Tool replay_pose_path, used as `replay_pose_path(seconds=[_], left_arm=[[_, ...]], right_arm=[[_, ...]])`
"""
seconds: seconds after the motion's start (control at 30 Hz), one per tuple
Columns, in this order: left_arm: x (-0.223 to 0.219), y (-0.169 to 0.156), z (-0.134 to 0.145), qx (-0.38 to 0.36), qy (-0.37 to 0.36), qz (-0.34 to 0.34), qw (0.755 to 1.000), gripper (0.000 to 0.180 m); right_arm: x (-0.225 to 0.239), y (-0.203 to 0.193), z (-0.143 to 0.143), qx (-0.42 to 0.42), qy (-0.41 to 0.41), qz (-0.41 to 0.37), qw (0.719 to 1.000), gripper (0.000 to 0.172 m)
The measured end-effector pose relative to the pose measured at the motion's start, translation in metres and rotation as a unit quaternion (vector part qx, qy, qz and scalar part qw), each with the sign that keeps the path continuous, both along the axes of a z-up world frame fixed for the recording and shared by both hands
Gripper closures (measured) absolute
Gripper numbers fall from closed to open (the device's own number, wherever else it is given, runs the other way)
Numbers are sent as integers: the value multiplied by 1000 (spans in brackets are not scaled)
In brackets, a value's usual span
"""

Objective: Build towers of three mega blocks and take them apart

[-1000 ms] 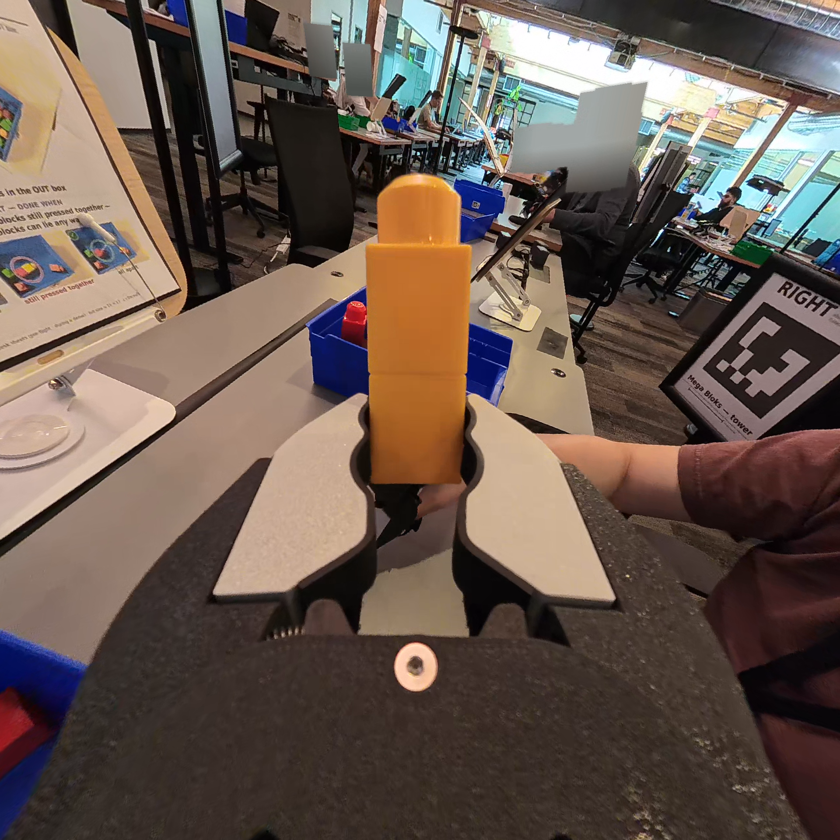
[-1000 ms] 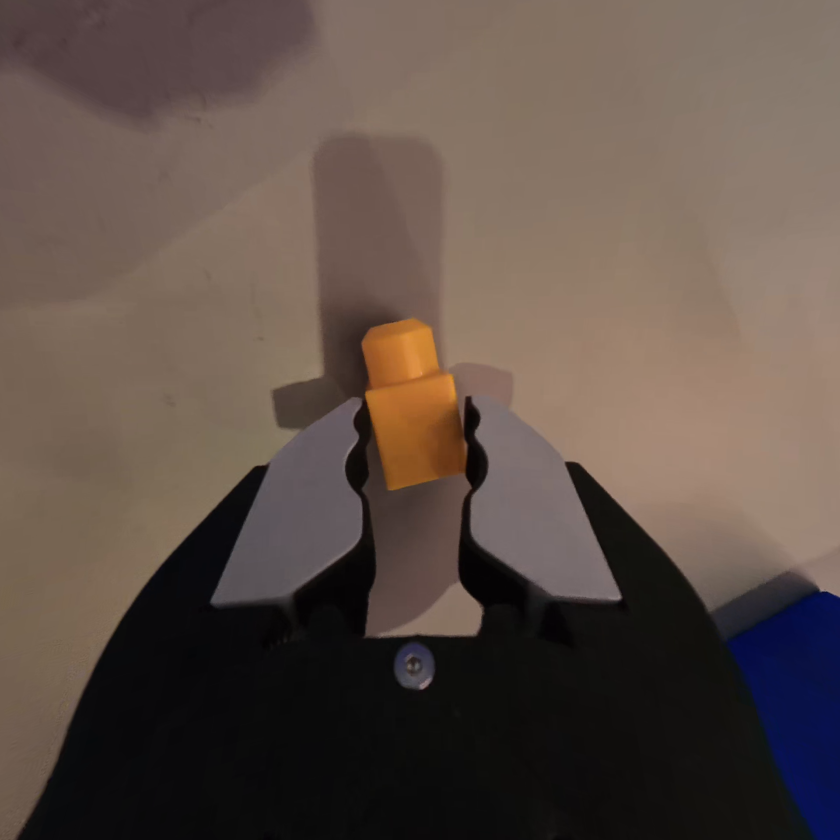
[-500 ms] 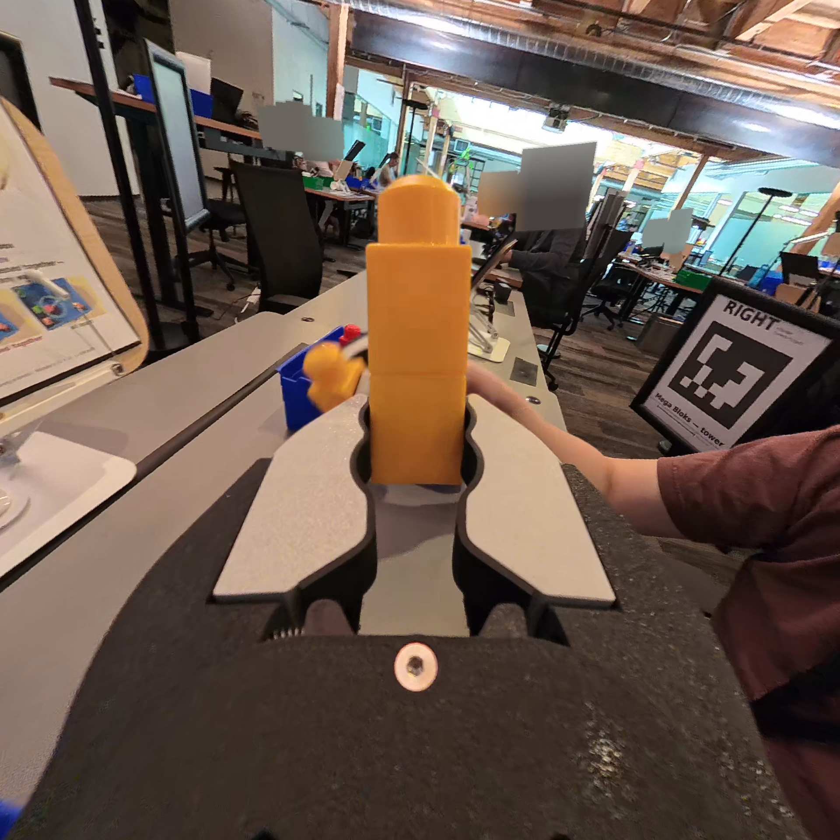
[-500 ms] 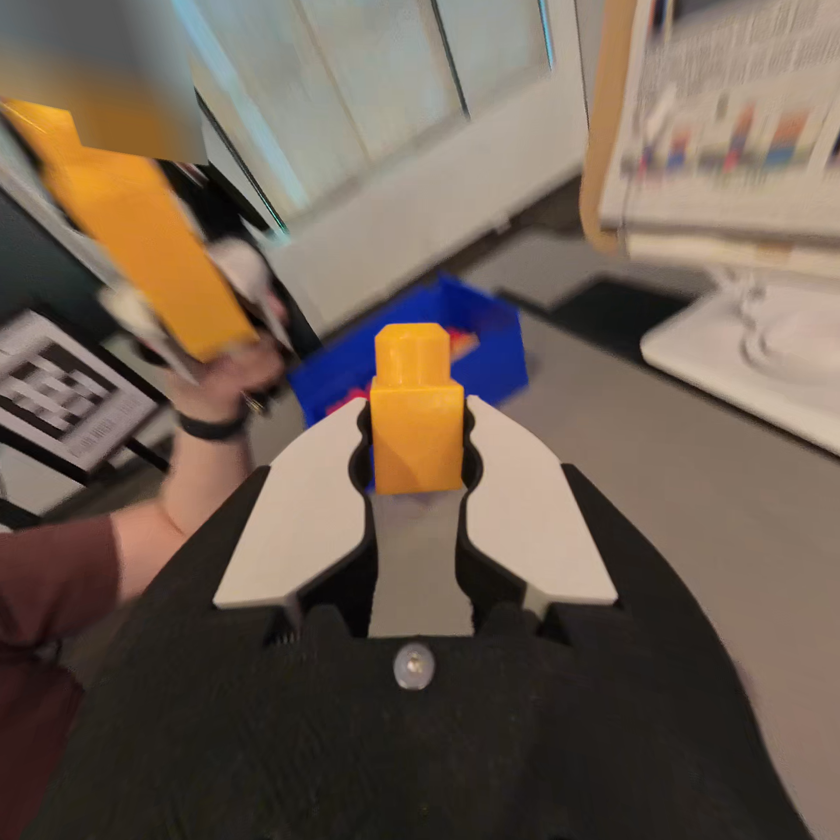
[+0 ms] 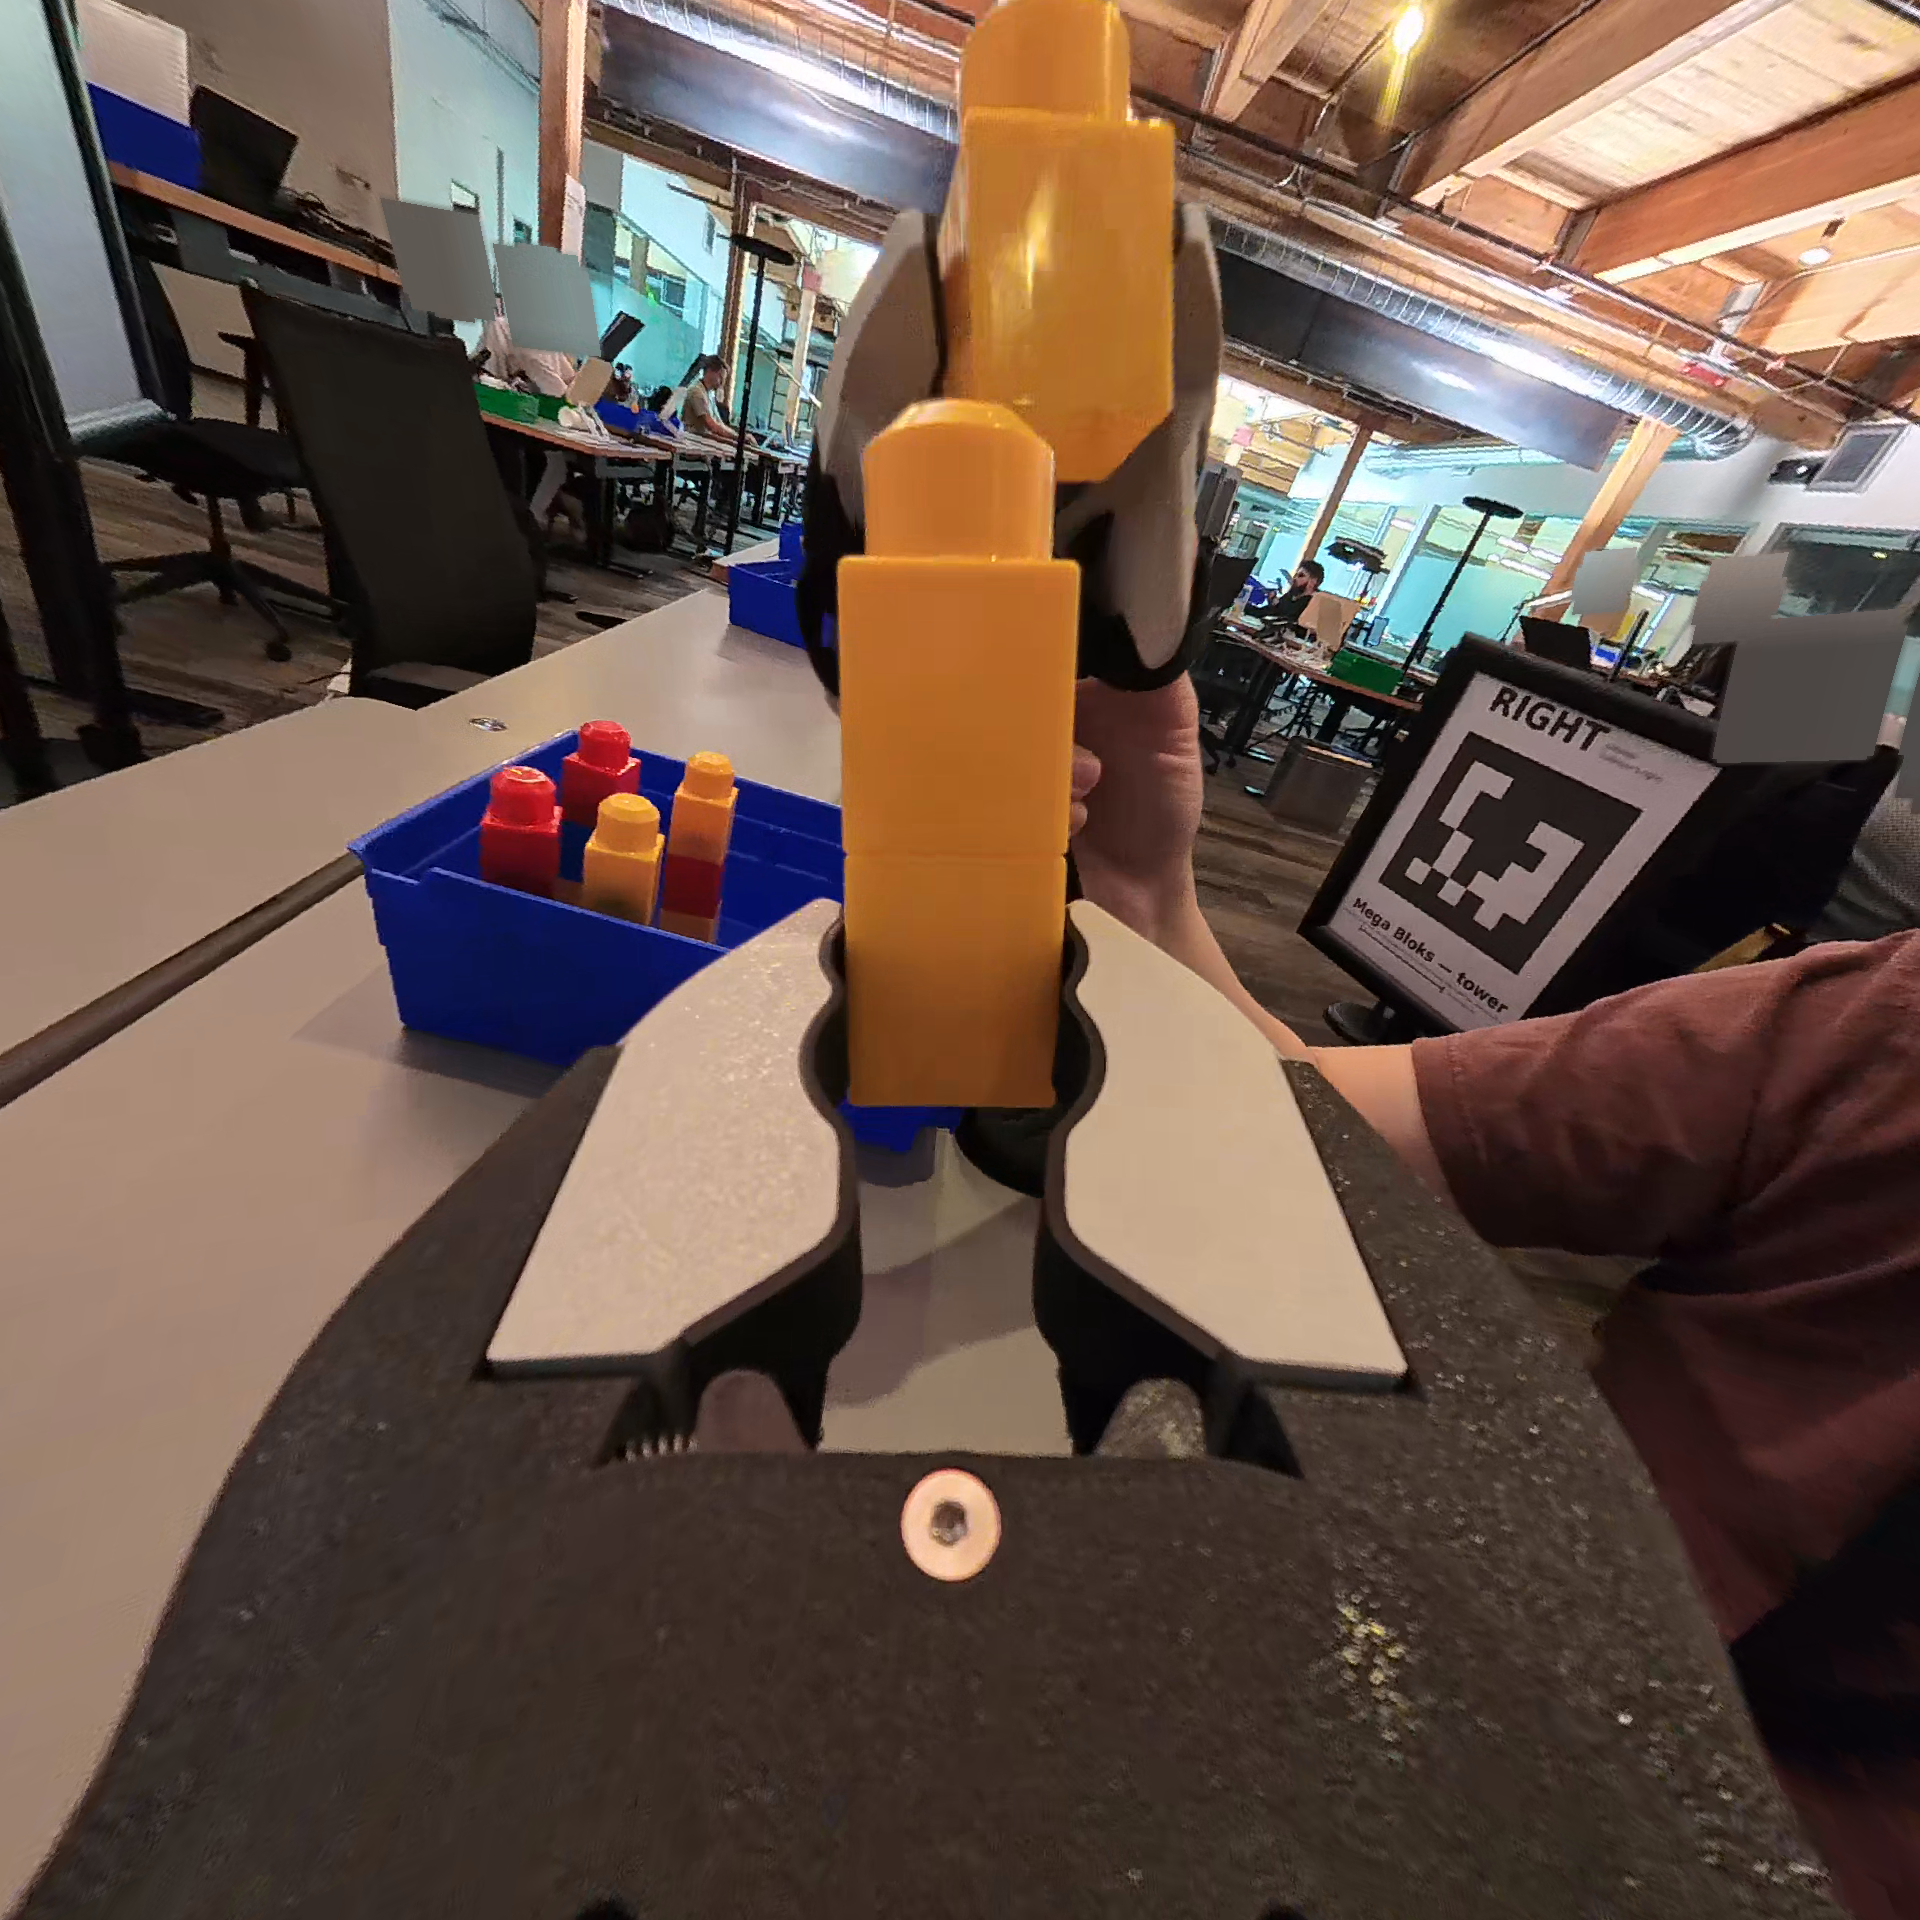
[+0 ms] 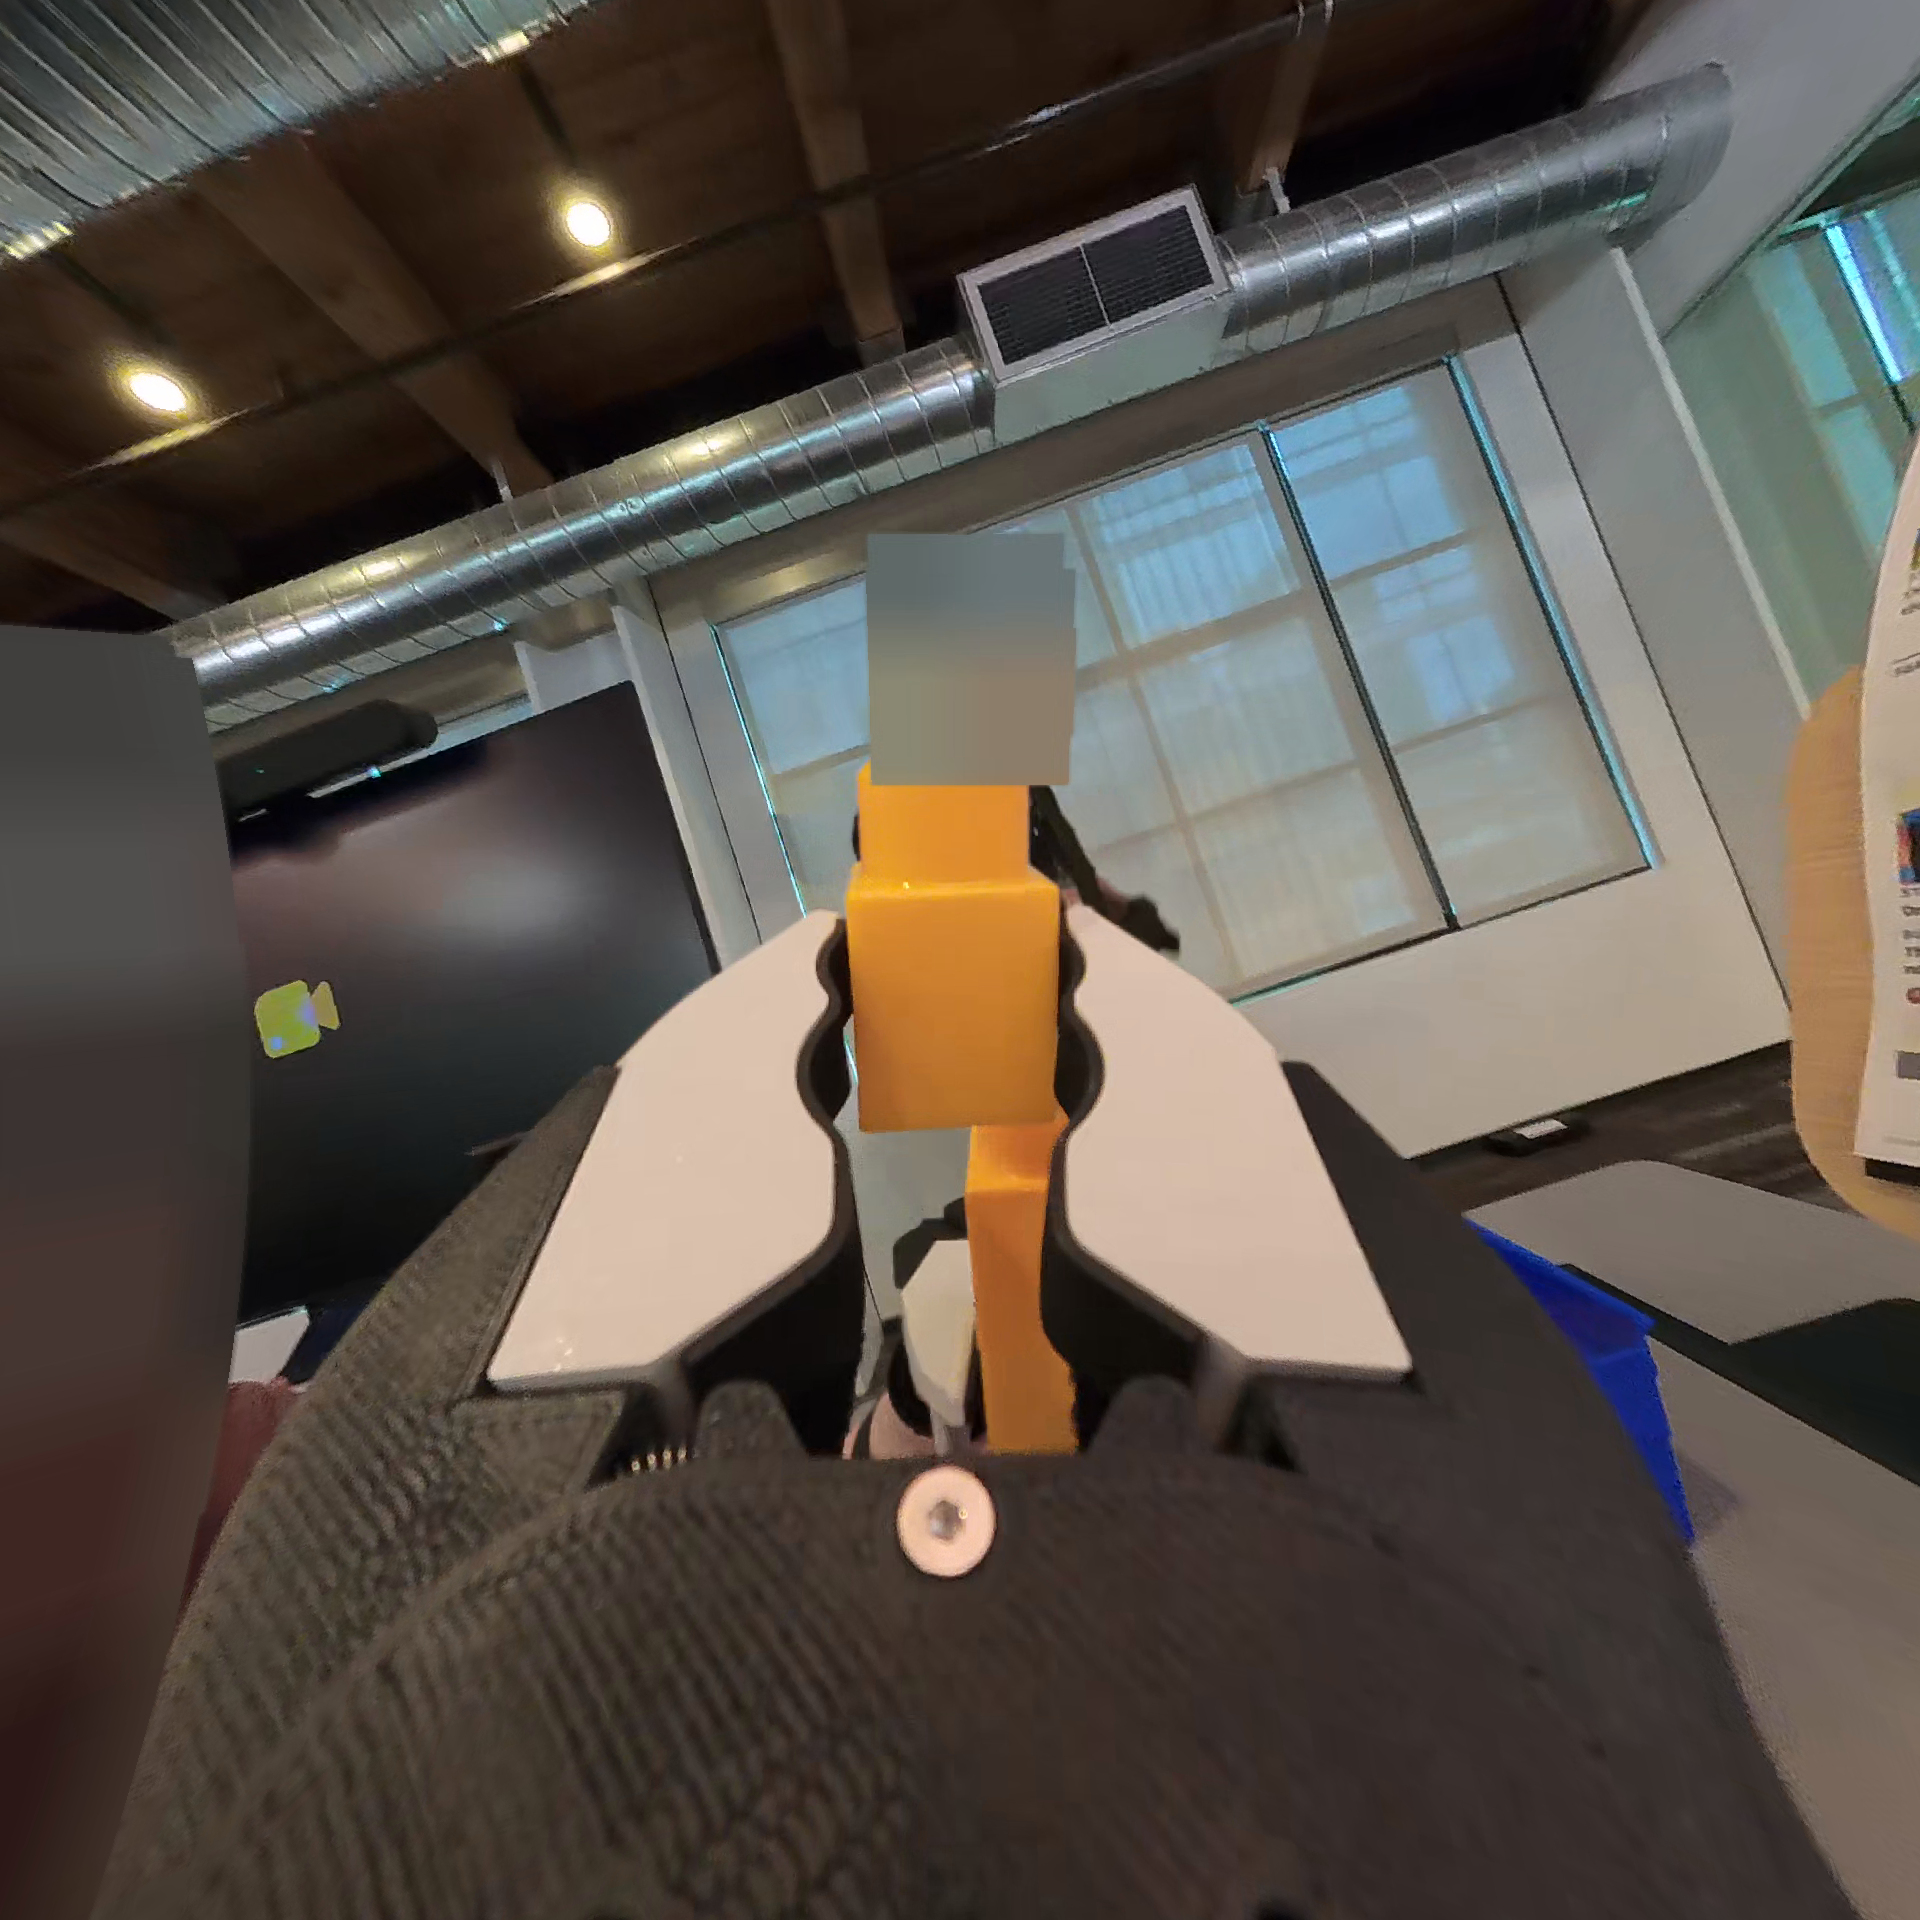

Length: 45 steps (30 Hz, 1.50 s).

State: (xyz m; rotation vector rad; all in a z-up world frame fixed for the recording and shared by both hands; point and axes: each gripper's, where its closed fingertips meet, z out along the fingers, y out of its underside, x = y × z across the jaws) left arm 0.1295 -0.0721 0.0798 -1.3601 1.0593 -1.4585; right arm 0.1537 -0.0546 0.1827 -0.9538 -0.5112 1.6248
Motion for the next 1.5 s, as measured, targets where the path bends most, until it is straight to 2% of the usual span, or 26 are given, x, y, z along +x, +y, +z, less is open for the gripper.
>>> replay_pose_path(seconds=[0.13, 0.47, 0.67, 0.9, 1.03, 1.23, 1.3, 1.37, 1.5], left_arm=[[9, -2, -7, -2, 2, 1, 1000, 144], [12, -3, -7, 0, -4, 11, 1000, 144], [13, 2, -16, 4, 18, 26, 999, 145], [14, -1, -25, 1, 53, 2, 999, 145], [15, -12, -25, -22, 51, -48, 997, 145], [16, -19, -38, 16, 107, -62, 992, 145], [14, -18, -41, 23, 130, -54, 990, 144], [14, -14, -36, 11, 116, -41, 992, 144], [9, -8, -23, -11, 73, -27, 997, 144]], right_arm=[[-9, 7, -10, 2, -25, -32, 999, 134], [-25, 9, -23, 2, -56, -38, 998, 135], [-30, 13, -33, 8, -127, -68, 990, 135], [-28, 8, -47, 34, -240, -47, 969, 135], [-22, -1, -53, 42, -280, -12, 959, 135], [-18, -15, -68, 20, -326, 63, 943, 135], [-16, -14, -74, 14, -349, 58, 935, 134], [-18, -7, -67, 16, -329, 26, 944, 135], [-26, 6, -43, 34, -224, -38, 973, 132]])
